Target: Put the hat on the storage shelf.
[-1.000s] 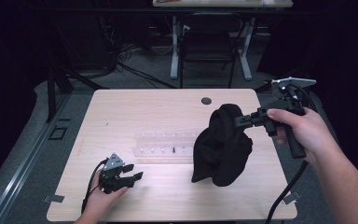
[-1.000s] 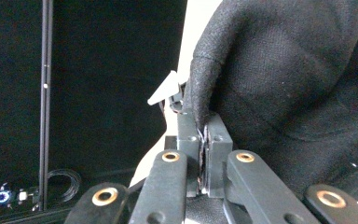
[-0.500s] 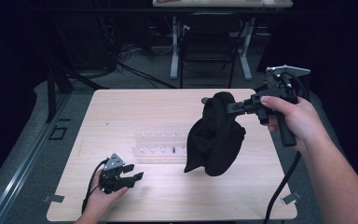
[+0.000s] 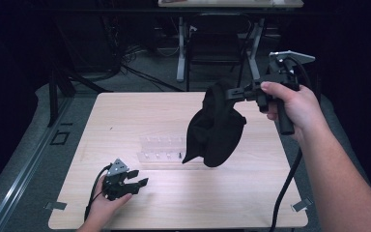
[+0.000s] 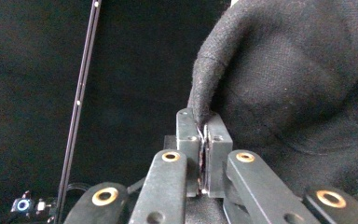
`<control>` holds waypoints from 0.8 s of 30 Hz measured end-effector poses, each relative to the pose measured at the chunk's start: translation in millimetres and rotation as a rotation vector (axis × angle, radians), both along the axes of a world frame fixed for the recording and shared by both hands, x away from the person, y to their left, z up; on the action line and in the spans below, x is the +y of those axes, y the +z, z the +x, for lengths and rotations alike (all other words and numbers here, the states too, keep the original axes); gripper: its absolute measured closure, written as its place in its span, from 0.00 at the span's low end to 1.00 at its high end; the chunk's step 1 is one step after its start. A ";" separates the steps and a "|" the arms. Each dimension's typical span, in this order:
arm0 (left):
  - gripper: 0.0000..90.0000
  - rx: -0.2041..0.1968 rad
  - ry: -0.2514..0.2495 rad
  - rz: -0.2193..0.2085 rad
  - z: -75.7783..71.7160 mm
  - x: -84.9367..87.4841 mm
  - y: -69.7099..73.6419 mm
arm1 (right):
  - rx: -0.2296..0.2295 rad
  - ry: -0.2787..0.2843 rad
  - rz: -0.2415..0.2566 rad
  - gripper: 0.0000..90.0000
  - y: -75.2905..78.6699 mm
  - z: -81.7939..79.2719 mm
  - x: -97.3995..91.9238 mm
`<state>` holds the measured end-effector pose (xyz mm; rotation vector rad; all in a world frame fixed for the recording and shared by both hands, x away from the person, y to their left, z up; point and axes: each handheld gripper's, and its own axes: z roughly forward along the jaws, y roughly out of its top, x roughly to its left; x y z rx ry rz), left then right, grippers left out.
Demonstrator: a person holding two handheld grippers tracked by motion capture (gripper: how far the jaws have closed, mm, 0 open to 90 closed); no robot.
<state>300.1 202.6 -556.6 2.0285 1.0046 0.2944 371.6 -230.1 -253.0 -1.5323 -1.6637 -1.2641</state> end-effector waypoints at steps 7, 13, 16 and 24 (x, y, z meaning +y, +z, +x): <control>0.52 0.006 -0.006 0.006 0.4 0.1 0.2 | -0.012 -0.025 0.000 0.98 1.8 9.3 -3.7; 0.52 0.006 -0.009 0.008 0.8 -0.5 -0.1 | -0.023 -0.052 -0.002 0.98 1.5 16.9 -6.6; 0.52 0.011 -0.006 0.005 0.7 -1.1 -0.7 | -0.024 -0.057 -0.005 0.98 0.3 19.9 -7.4; 0.51 0.018 -0.014 0.014 0.9 -2.0 -1.1 | -0.023 -0.066 -0.001 0.98 -9.2 29.8 -2.9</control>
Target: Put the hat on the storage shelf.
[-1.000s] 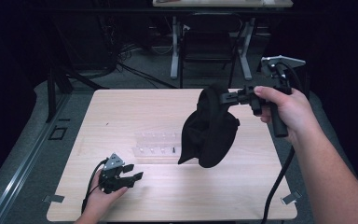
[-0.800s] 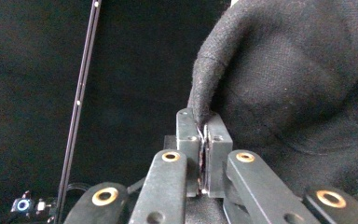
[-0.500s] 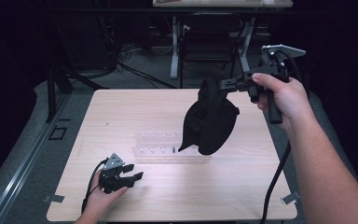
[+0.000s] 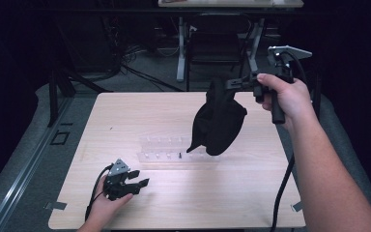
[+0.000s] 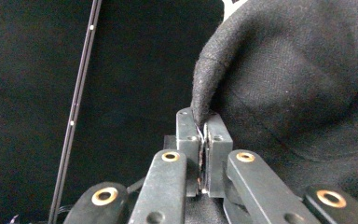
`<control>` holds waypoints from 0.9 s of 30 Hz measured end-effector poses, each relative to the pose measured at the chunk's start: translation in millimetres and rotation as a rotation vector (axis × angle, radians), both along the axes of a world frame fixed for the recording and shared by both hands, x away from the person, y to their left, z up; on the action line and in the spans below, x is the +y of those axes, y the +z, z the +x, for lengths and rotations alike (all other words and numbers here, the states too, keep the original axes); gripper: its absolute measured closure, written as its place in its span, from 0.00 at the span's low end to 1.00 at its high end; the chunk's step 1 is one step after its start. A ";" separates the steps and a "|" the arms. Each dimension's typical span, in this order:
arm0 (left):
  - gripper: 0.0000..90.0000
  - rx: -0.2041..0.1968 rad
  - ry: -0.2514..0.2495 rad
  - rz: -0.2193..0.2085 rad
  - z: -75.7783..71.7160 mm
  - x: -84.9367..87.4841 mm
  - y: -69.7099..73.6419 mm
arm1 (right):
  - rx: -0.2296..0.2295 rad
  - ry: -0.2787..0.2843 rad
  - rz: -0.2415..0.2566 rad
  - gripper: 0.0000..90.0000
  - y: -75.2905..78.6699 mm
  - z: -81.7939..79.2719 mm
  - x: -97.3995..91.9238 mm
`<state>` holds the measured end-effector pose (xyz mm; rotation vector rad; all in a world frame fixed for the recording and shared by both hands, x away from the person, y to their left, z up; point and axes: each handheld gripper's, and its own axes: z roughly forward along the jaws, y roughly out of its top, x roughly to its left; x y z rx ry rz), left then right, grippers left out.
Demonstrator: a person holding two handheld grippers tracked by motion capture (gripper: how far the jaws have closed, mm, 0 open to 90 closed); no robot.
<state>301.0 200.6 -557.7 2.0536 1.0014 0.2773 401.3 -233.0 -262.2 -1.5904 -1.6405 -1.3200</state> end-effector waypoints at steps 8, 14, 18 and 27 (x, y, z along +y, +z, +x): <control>0.51 -0.005 -0.003 -0.004 -0.1 -0.6 -1.0 | -0.005 -0.002 0.010 0.98 -5.5 9.1 13.5; 0.51 -0.001 -0.003 -0.002 -0.2 0.0 -0.3 | -0.003 0.005 0.015 0.98 -11.3 14.8 19.6; 0.51 0.000 -0.004 0.000 0.1 0.2 -0.4 | 0.006 0.011 0.015 0.98 -17.6 19.9 25.2; 0.51 -0.003 -0.006 0.003 0.3 0.1 -0.5 | 0.012 0.006 -0.010 0.98 -27.8 26.6 30.3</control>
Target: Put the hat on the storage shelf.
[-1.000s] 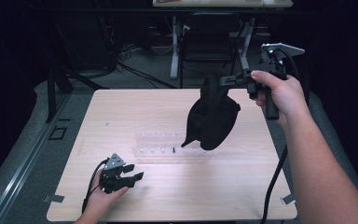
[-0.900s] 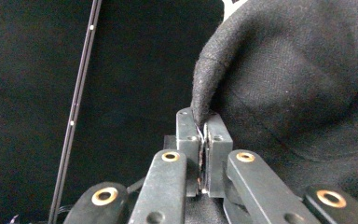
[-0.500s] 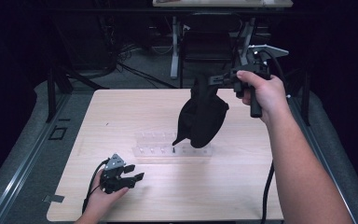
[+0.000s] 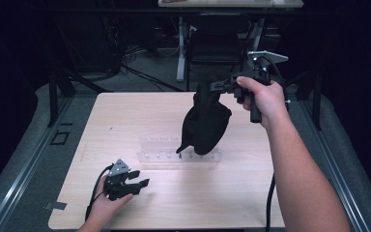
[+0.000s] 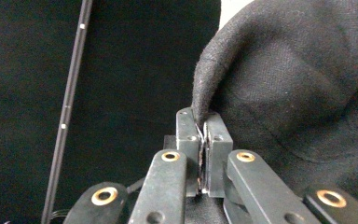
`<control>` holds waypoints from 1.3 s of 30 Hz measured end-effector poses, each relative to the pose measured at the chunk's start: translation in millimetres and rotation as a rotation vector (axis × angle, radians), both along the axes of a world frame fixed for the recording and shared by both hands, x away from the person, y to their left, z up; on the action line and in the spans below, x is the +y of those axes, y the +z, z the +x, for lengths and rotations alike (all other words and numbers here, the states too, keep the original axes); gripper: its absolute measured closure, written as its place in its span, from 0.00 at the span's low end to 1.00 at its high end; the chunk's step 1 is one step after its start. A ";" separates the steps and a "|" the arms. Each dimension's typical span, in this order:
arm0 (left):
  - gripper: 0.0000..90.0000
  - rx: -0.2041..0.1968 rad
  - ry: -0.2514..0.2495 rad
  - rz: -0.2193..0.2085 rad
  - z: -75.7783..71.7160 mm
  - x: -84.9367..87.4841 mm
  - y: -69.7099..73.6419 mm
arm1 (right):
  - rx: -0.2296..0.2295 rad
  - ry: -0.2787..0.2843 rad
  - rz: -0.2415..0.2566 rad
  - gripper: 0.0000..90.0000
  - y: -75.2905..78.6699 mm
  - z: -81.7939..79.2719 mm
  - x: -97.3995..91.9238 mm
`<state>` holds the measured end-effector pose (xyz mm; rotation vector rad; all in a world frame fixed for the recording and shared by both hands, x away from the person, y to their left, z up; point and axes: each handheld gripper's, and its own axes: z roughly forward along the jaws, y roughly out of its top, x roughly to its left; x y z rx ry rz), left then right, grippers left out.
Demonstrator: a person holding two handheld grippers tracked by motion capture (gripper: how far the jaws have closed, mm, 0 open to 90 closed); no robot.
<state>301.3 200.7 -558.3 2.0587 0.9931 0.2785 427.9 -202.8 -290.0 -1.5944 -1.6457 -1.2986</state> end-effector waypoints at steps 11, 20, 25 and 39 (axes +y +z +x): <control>0.51 0.002 0.001 -0.004 0.5 0.1 -0.1 | 0.018 0.012 -0.008 0.97 -13.6 5.9 4.0; 0.51 -0.003 0.003 -0.002 -0.2 -0.1 0.3 | 0.024 0.023 -0.022 0.97 -20.6 9.3 13.6; 0.51 -0.026 0.012 -0.022 -1.2 -0.9 4.2 | 0.027 0.027 -0.023 0.97 -23.6 11.2 15.9; 0.60 -0.117 -0.063 -0.053 -3.4 -26.4 43.8 | 0.024 0.053 0.026 0.96 -30.1 11.9 32.7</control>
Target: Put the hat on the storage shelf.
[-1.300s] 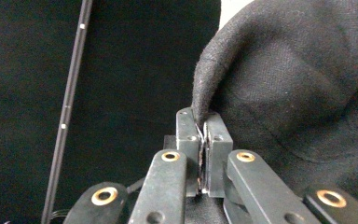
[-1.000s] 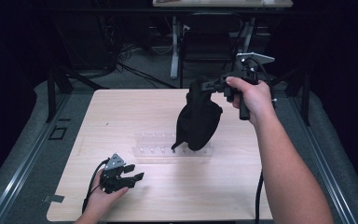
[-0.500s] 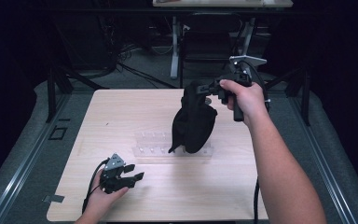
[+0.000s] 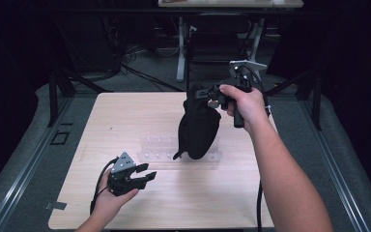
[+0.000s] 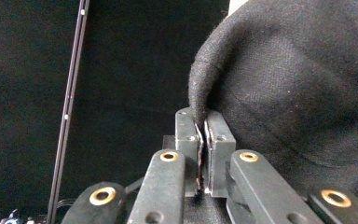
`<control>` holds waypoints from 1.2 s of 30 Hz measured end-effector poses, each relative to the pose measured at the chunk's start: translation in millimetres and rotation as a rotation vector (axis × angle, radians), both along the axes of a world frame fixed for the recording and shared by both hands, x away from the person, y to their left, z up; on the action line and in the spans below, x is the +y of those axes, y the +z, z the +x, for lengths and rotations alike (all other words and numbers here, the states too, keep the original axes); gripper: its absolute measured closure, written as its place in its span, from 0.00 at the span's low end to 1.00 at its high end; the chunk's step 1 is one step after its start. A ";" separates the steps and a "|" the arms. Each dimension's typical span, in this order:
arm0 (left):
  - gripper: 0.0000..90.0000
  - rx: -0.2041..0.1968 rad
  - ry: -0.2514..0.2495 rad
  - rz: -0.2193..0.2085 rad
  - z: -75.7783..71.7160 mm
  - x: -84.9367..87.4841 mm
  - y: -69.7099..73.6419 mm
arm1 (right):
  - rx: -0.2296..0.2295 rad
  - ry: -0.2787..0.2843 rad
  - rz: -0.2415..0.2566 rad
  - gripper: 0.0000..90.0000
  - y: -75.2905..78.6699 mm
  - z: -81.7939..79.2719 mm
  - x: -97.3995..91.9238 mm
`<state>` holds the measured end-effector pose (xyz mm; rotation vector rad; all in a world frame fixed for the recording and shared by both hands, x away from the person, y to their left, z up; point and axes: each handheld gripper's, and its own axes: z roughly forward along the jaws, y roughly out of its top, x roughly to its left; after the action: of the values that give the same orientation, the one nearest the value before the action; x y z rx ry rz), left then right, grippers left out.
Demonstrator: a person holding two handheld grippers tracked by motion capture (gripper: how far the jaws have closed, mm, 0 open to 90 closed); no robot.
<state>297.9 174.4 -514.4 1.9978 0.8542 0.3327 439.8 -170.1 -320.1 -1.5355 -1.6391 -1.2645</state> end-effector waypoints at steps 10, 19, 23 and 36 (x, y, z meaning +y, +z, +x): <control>0.68 -0.057 -0.034 0.011 15.6 -28.2 25.8 | 0.000 0.005 0.013 0.94 -0.9 0.8 4.8; 0.69 -0.072 -0.051 0.013 21.7 -46.6 33.5 | -0.003 0.009 0.014 0.94 -0.9 1.0 8.2; 0.74 -0.090 -0.069 0.029 21.6 -56.0 38.6 | -0.003 0.006 0.016 0.94 -1.2 1.3 8.8; 0.79 -0.108 -0.078 0.048 25.8 -71.3 42.7 | 0.000 0.003 0.030 0.94 -2.2 1.4 12.0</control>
<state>323.7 103.0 -471.7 2.0320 0.7054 0.4157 441.2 -158.2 -322.3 -1.5143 -1.6144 -1.2825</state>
